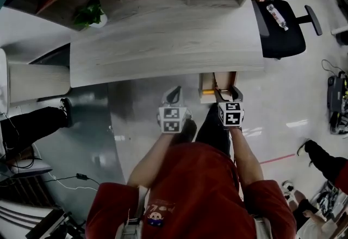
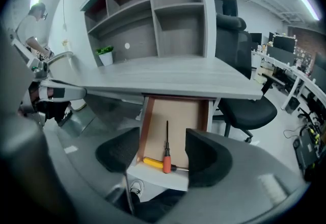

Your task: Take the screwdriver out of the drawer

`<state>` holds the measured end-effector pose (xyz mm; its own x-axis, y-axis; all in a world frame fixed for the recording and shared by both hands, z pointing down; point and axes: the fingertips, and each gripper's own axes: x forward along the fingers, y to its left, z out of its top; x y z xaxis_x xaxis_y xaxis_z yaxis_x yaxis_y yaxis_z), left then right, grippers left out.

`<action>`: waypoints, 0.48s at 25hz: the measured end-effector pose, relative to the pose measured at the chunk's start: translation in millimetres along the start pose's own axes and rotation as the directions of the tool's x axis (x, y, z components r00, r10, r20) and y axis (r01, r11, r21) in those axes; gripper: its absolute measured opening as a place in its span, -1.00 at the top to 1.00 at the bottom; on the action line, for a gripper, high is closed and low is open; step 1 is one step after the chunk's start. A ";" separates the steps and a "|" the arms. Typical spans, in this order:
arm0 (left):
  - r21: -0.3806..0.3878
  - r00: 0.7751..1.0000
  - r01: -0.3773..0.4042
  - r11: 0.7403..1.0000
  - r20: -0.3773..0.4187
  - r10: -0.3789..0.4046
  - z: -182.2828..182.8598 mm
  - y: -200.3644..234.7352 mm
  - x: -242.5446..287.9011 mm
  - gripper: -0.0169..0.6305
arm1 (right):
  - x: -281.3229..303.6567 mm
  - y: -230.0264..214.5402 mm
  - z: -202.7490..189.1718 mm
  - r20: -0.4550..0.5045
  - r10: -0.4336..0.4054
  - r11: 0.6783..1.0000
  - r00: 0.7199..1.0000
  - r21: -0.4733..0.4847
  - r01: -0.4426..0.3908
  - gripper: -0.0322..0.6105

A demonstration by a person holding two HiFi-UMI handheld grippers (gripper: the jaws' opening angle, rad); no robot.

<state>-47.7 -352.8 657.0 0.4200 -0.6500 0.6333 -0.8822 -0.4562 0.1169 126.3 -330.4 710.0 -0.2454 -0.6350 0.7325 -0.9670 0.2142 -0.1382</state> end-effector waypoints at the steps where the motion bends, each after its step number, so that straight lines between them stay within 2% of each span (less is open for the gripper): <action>1: -0.005 1.000 -0.002 1.000 -0.014 0.002 -5.9 -0.3 7.4 0.95 | 7.4 -2.4 -7.4 -0.024 0.009 1.000 1.000 -0.008 -0.009 0.07; 5: -0.013 0.997 -0.007 1.000 -0.077 0.006 -30.2 -6.9 31.6 0.95 | 28.7 -15.9 -35.2 -0.112 0.032 0.999 0.993 -0.022 -0.035 0.07; 12: -0.048 0.986 -0.015 0.999 -0.165 0.007 -71.5 -8.0 58.1 0.95 | 73.2 -27.2 -71.9 -0.222 0.063 0.998 0.973 0.019 -0.060 0.07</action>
<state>-31.5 -343.4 747.5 0.3733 -0.5437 0.7517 -0.8974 -0.4170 0.1441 139.6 -329.4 815.3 -0.2843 -0.4394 0.8521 -0.9515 0.2380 -0.1948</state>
